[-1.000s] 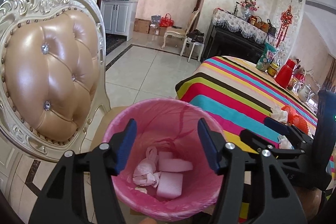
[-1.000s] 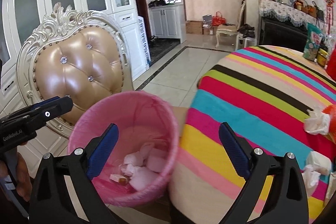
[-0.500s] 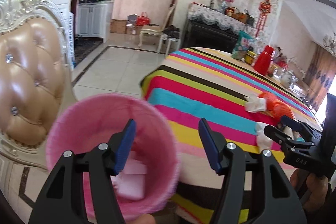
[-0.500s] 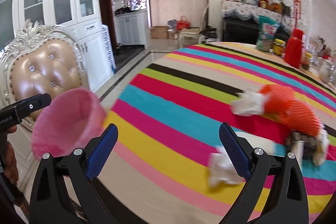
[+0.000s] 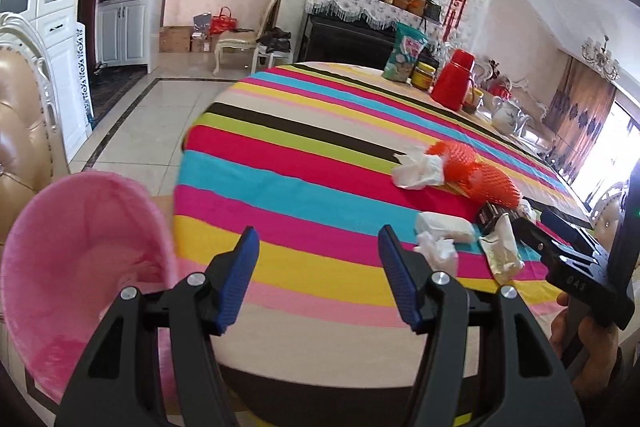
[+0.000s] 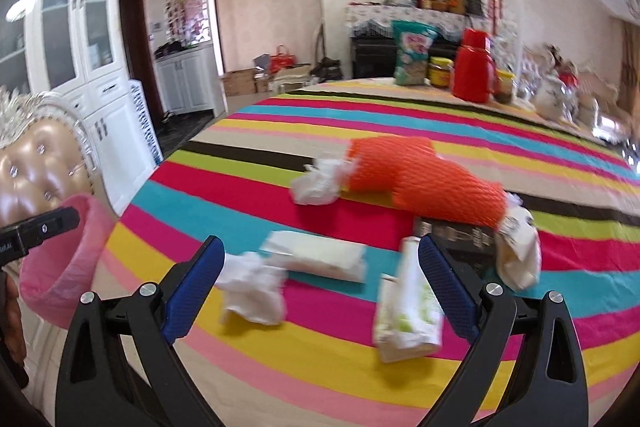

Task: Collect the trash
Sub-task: 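Move both tools back over the table, then grasp the white paper cup with the right tool while the left tool grasps a crumpled tissue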

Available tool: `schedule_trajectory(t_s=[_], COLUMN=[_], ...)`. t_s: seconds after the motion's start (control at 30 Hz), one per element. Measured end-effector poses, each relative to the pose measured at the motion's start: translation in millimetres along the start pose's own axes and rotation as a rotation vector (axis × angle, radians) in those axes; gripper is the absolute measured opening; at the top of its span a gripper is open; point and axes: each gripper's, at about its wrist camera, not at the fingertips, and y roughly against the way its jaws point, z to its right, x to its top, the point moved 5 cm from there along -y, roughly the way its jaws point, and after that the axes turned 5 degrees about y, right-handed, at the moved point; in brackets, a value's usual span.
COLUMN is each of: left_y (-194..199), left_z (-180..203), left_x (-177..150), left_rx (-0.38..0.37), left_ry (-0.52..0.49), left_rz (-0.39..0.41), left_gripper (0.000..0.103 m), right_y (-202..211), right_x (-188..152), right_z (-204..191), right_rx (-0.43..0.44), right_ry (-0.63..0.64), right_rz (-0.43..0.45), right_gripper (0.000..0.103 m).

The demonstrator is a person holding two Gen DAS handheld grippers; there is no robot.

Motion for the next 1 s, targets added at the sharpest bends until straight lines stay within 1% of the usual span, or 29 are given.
schedule_trajectory(t_s=[0.1, 0.13, 0.2, 0.27, 0.33, 0.43, 0.53, 0.67, 0.77, 0.83, 0.9, 0.93, 1.0], left_y=[-16.0, -20.7, -33.6, -44.4, -57.7, -75.1, -91.5, -110.3, -121.0, -126.1, -131.6, -133.8, -136.5], left_z=[19.1, 24.7, 40.1, 52.9, 68.7, 90.9, 103.7, 109.4, 109.4, 110.7, 112.8, 113.6, 115.8], left_x=[-4.1, -5.4, -9.6, -13.3, -18.6, -25.5, -31.4, -35.4, -37.2, -40.4, -43.5, -44.8, -47.8], left_rx=[-0.015, -0.021, -0.044, -0.057, -0.081, -0.112, -0.129, -0.131, -0.131, -0.132, -0.136, -0.138, -0.148], left_ry=[-0.004, -0.006, -0.025, -0.045, -0.06, -0.087, -0.089, -0.07, -0.062, -0.068, -0.073, -0.077, -0.086], left_rz=[-0.023, -0.031, -0.051, -0.07, -0.097, -0.136, -0.184, -0.227, -0.251, -0.266, -0.28, -0.288, -0.301], left_gripper=[0.061, 0.062, 0.062, 0.062, 0.062, 0.062, 0.062, 0.061, 0.059, 0.051, 0.047, 0.042, 0.034], right_y=[-4.6, -6.6, -7.2, -10.6, -13.7, -17.6, -24.3, -31.1, -37.4, -40.6, -43.4, -44.9, -46.8], right_x=[-6.4, -8.5, -10.1, -13.5, -18.6, -23.4, -28.9, -33.8, -36.9, -40.0, -42.2, -43.4, -45.2], right_z=[25.1, 37.1, 47.7, 60.6, 70.5, 76.7, 75.4, 71.2, 70.6, 71.1, 71.0, 70.6, 69.4], right_rx=[-0.026, -0.036, -0.039, -0.075, -0.079, -0.08, -0.085, -0.065, -0.064, -0.064, -0.069, -0.071, -0.073], right_ry=[-0.044, -0.072, -0.099, -0.105, -0.128, -0.15, -0.148, -0.141, -0.14, -0.141, -0.137, -0.135, -0.131], right_rz=[-0.018, -0.039, -0.045, -0.073, -0.1, -0.13, -0.17, -0.199, -0.224, -0.242, -0.255, -0.263, -0.274], right_gripper=[0.092, 0.092, 0.092, 0.092, 0.093, 0.093, 0.093, 0.093, 0.093, 0.093, 0.093, 0.093, 0.089])
